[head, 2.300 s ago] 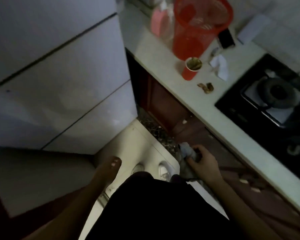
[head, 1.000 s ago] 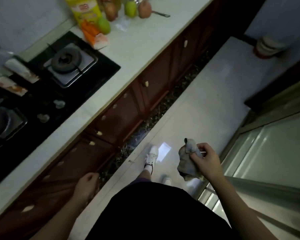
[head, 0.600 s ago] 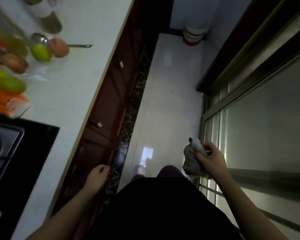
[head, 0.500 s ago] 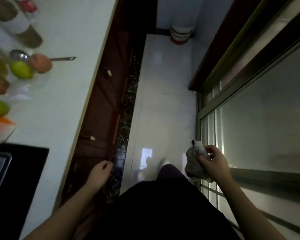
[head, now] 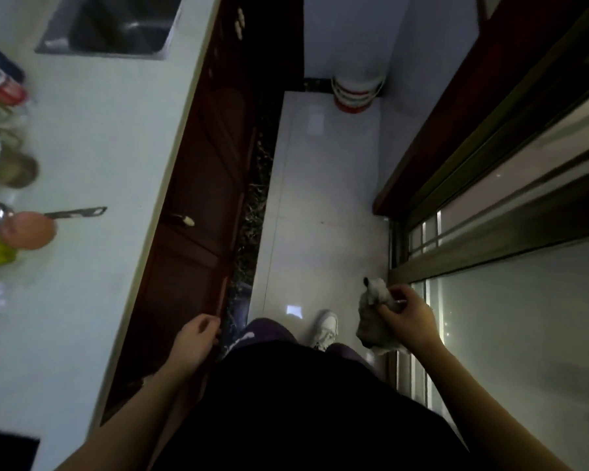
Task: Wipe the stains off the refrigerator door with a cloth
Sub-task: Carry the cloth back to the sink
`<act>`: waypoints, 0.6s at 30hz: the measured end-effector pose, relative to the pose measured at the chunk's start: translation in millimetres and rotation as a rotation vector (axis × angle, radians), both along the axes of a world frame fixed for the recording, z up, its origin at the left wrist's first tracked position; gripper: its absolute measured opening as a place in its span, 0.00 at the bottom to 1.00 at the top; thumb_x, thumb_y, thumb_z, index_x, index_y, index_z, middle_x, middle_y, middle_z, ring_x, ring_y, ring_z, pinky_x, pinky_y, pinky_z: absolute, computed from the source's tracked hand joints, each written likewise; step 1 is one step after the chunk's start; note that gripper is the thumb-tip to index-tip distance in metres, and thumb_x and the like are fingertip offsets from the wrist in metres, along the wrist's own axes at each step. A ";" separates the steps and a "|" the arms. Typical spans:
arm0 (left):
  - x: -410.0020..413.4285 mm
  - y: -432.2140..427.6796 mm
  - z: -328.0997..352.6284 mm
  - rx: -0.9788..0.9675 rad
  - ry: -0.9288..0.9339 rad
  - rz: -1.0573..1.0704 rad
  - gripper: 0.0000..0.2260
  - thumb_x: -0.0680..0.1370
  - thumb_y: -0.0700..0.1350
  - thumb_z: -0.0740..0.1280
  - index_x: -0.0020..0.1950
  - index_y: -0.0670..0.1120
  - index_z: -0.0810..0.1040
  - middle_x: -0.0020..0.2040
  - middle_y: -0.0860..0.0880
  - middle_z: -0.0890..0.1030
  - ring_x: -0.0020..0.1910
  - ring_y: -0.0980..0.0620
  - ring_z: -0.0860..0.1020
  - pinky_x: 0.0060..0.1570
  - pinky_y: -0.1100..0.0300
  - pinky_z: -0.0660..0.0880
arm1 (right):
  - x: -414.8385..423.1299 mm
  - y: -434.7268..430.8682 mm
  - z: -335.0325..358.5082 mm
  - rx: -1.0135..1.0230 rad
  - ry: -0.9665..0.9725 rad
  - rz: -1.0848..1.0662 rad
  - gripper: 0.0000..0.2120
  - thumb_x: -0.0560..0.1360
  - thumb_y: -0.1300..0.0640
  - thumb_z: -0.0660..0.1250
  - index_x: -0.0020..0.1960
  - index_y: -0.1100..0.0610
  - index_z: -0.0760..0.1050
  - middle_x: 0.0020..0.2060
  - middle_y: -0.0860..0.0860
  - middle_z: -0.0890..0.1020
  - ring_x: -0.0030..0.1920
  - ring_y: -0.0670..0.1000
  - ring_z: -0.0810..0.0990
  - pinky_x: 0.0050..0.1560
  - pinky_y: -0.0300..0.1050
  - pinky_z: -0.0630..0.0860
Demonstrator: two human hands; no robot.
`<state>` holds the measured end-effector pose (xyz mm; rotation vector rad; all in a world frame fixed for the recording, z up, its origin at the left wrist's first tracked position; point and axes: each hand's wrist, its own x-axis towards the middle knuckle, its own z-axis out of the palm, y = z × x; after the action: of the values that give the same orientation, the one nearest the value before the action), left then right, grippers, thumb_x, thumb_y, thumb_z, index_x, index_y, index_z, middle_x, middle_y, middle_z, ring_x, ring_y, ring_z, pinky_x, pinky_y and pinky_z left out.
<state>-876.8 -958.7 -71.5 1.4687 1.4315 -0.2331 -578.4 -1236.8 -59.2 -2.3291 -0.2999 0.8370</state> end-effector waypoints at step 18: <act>262.3 234.4 -0.6 -0.006 0.006 -0.107 0.10 0.84 0.41 0.63 0.48 0.41 0.81 0.43 0.41 0.83 0.42 0.45 0.80 0.43 0.54 0.75 | 252.1 213.2 23.7 0.075 -0.069 -0.084 0.13 0.73 0.58 0.76 0.54 0.49 0.76 0.44 0.44 0.81 0.46 0.42 0.80 0.40 0.36 0.71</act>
<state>-614.5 -724.4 -72.0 1.5422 1.3571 -0.3079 -326.4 -1023.6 -35.5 -2.2869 -0.2562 0.6944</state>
